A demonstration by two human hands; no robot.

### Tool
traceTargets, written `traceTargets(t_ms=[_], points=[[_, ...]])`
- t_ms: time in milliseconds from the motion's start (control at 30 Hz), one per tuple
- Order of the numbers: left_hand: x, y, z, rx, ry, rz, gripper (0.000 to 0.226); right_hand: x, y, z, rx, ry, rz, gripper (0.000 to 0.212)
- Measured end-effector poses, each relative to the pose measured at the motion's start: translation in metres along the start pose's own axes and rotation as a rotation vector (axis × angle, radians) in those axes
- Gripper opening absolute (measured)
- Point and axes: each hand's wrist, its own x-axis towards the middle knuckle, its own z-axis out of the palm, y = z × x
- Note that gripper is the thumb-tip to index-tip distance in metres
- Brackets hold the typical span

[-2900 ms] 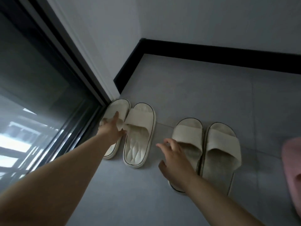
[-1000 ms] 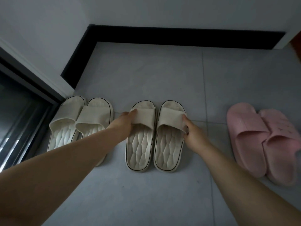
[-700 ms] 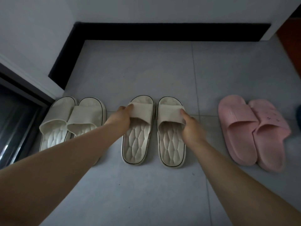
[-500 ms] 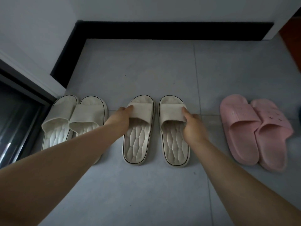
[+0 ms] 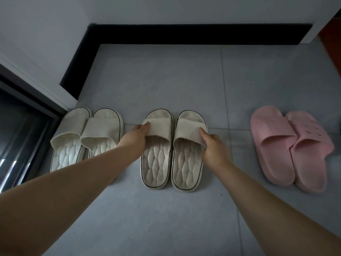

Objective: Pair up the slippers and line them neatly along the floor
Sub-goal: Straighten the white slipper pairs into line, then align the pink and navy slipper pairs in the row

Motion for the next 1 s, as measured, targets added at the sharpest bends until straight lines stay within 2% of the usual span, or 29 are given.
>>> traceTargets(t_ms=[200,333,400,500,600,700,833,900,1000], points=[[-0.003,-0.005,-0.001,0.104,0.004,0.018,0.053,-0.005,-0.004,0.01,0.039,0.0,0.032,0.067],[-0.005,0.005,-0.011,0.194,-0.011,0.026,0.05,-0.005,0.001,0.006,0.062,-0.035,0.011,0.06],[-0.005,0.015,-0.02,0.291,-0.021,0.006,0.063,-0.007,0.006,-0.001,0.083,-0.071,-0.008,0.06],[0.0,0.037,-0.021,0.457,0.001,0.122,0.076,-0.018,0.017,-0.009,0.095,-0.135,-0.013,0.066],[0.0,0.071,-0.01,0.462,-0.028,0.277,0.08,-0.03,0.03,-0.027,0.097,-0.142,0.043,0.068],[-0.011,0.12,0.005,0.449,-0.067,0.453,0.081,-0.041,0.052,-0.068,-0.095,-0.213,0.014,0.065],[-0.026,0.189,0.02,0.345,-0.067,0.694,0.071,-0.065,0.09,-0.153,-0.505,-0.436,-0.039,0.058],[-0.034,0.22,0.025,0.301,-0.07,0.771,0.066,-0.084,0.109,-0.197,-0.606,-0.523,0.002,0.055],[-0.039,0.257,0.035,0.304,-0.094,0.81,0.061,-0.11,0.14,-0.25,-0.666,-0.55,0.065,0.049]])
